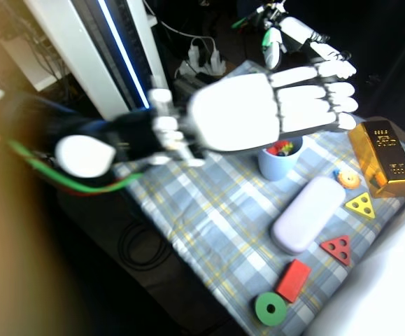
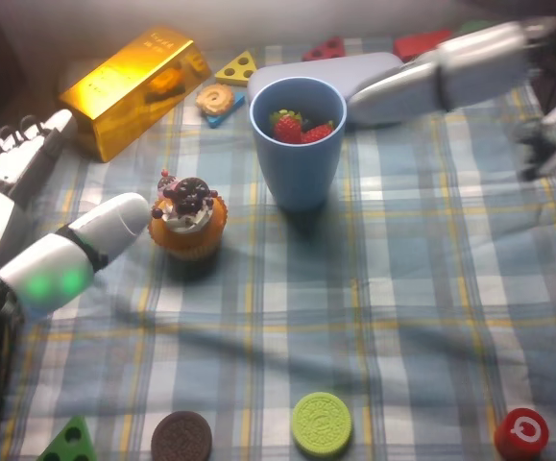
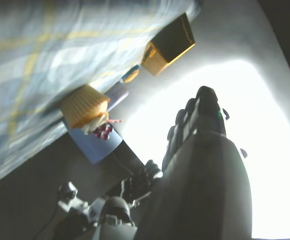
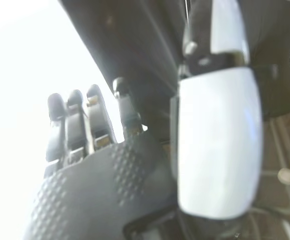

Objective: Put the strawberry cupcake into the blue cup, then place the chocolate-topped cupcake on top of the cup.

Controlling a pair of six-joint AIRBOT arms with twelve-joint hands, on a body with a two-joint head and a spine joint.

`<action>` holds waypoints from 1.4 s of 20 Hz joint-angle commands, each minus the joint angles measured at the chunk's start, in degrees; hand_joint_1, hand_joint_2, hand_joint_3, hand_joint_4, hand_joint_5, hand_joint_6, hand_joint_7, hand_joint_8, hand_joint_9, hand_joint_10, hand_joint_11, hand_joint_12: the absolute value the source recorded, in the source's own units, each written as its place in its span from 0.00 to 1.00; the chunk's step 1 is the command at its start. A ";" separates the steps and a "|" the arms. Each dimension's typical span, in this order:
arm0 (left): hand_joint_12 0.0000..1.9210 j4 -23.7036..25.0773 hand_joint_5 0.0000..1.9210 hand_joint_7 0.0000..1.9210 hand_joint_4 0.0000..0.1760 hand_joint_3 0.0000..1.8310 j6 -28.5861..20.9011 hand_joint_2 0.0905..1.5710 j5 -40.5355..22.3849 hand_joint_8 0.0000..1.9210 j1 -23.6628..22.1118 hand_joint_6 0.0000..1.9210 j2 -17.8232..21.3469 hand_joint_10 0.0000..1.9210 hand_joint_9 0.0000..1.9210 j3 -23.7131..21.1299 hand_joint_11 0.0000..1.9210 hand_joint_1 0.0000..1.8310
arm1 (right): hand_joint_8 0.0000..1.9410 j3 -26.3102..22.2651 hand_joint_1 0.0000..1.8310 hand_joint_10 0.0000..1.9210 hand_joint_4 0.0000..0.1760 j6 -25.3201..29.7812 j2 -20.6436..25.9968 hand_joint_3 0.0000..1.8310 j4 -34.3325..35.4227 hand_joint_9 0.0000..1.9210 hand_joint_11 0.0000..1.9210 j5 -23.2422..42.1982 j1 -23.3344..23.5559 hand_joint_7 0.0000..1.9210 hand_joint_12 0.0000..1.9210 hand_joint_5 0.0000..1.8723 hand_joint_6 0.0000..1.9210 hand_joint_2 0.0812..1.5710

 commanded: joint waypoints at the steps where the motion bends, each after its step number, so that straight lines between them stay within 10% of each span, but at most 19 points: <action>1: 0.00 3.47 0.04 0.05 0.50 0.00 -0.25 0.52 -5.43 0.00 -0.67 0.00 0.50 0.00 0.02 0.37 0.00 0.00 | 0.00 -1.32 0.22 0.00 0.63 -2.10 1.08 0.00 3.46 0.00 0.00 5.96 -0.83 0.00 0.00 0.00 0.00 0.60; 3: 0.00 3.87 0.03 0.05 0.50 0.00 -0.27 0.51 -4.33 0.00 -1.02 0.00 0.50 0.00 0.02 0.93 0.00 0.04 | 0.00 -3.14 0.27 0.00 0.77 -2.16 3.54 0.00 4.98 0.00 0.00 7.11 -3.90 0.00 0.00 0.00 0.00 0.58; 4: 0.00 4.19 0.03 0.04 0.53 0.00 -0.27 0.51 -3.43 0.00 -1.59 0.00 0.49 0.00 0.02 1.28 0.00 0.08 | 0.00 -3.98 0.29 0.00 0.59 -2.16 4.75 0.00 6.02 0.00 0.00 7.71 -5.61 0.00 0.00 0.00 0.00 0.60; 7: 0.00 4.82 0.06 0.08 0.54 0.00 -0.28 0.47 -1.27 0.00 -2.99 0.00 0.27 0.00 0.04 2.17 0.00 0.18 | 0.00 -5.49 0.22 0.00 0.52 -2.61 7.93 0.00 11.70 0.00 0.00 11.85 -11.20 0.00 0.00 0.00 0.00 0.52; 10: 0.00 5.45 0.08 0.08 0.68 0.00 -0.28 0.44 0.43 0.00 -3.95 0.01 0.02 0.00 0.01 3.07 0.00 0.22 | 0.01 -8.20 0.23 0.00 0.73 -8.14 10.46 0.00 15.81 0.00 0.00 13.50 -14.48 0.02 0.00 0.00 0.00 0.51; 11: 0.00 5.72 0.09 0.08 0.68 0.00 -0.28 0.45 1.22 0.00 -4.36 0.01 -0.16 0.00 0.01 3.46 0.00 0.22 | 0.01 -9.68 0.23 0.00 0.53 -10.88 11.39 0.00 16.57 0.01 0.01 13.50 -14.93 0.03 0.00 0.00 0.00 0.52; 14: 0.00 6.46 0.12 0.10 0.68 0.00 -0.28 0.43 3.61 0.00 -5.69 0.01 -1.22 0.00 0.00 4.76 0.00 0.26 | 0.01 -11.68 0.23 0.01 0.38 -13.41 12.48 0.00 17.16 0.04 0.03 13.50 -16.17 0.05 0.01 0.00 0.00 0.52; 18: 0.00 6.90 0.16 0.14 0.76 0.00 -0.30 0.44 7.35 0.00 -7.56 0.01 -3.77 0.00 0.02 7.27 0.00 0.28 | 0.00 -12.10 0.20 0.00 0.40 -13.41 12.81 0.00 18.38 0.02 0.02 13.90 -18.46 0.05 0.01 0.00 0.00 0.50; 19: 0.00 6.88 0.19 0.16 0.65 0.00 -0.31 0.45 8.02 0.00 -7.79 0.00 -4.26 0.00 0.02 7.82 0.00 0.31 | 0.00 -12.15 0.21 0.00 0.54 -13.41 12.79 0.00 18.39 0.00 0.00 13.97 -18.62 0.03 0.00 0.00 0.00 0.50; 21: 0.00 6.43 0.23 0.19 0.56 0.00 -0.33 0.47 9.54 0.00 -8.15 0.01 -5.16 0.00 0.04 9.07 0.00 0.29 | 0.00 -12.34 0.22 0.00 0.36 -13.70 12.76 0.00 18.38 0.00 0.00 14.06 -18.72 0.03 0.00 0.00 0.00 0.51; 23: 0.00 6.07 0.23 0.20 0.70 0.00 -0.79 0.48 10.49 0.00 -8.54 0.00 -5.80 0.00 0.04 10.11 0.00 0.33 | 0.00 -12.61 0.20 0.00 0.36 -14.08 12.87 0.00 18.36 0.00 0.00 14.19 -18.72 0.03 0.00 0.00 0.00 0.50; 25: 0.00 5.80 0.27 0.23 0.54 0.00 -1.56 0.47 11.64 0.00 -9.04 0.01 -6.73 0.00 0.06 11.56 0.00 0.38 | 0.00 -12.96 0.21 0.00 0.38 -14.27 13.02 0.00 18.37 0.00 0.00 14.61 -18.99 0.03 0.00 0.00 0.00 0.51; 28: 0.00 5.29 0.26 0.22 0.60 0.00 -1.57 0.45 13.58 0.00 -10.05 0.00 -8.02 0.00 0.05 13.59 0.00 0.41 | 0.00 -13.29 0.21 0.00 0.41 -14.27 13.12 0.00 18.37 0.00 0.00 15.20 -19.26 0.03 0.00 0.00 0.00 0.52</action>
